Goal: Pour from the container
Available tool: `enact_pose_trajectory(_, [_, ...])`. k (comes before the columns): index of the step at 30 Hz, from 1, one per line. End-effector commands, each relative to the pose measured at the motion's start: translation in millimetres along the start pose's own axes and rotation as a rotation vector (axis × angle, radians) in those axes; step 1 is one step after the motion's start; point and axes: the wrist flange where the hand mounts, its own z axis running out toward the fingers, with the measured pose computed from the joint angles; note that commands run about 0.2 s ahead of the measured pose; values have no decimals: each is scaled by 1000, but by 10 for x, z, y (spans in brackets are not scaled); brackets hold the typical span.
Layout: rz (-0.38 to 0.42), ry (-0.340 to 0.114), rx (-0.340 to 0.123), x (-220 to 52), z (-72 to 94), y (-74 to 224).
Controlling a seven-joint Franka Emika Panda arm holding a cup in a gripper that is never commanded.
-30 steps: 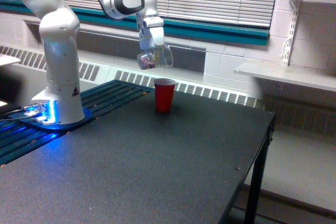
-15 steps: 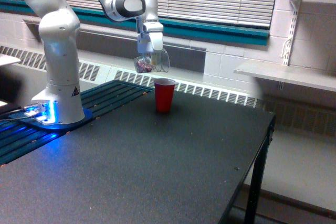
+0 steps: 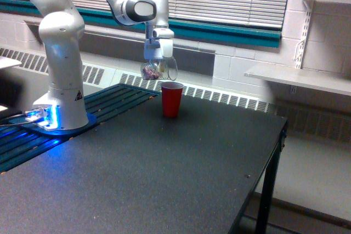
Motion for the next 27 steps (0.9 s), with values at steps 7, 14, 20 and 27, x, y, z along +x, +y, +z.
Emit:
enact_pose_trajectory(7, [-58, -24, -42, 79, 39, -90])
enact_pose_trajectory(14, [-72, -29, -53, 108, 33, -118])
enact_pose_trajectory(20, [-84, -33, -63, 108, 26, -143])
enact_pose_trajectory(27, [-97, -41, -77, 75, 32, -163])
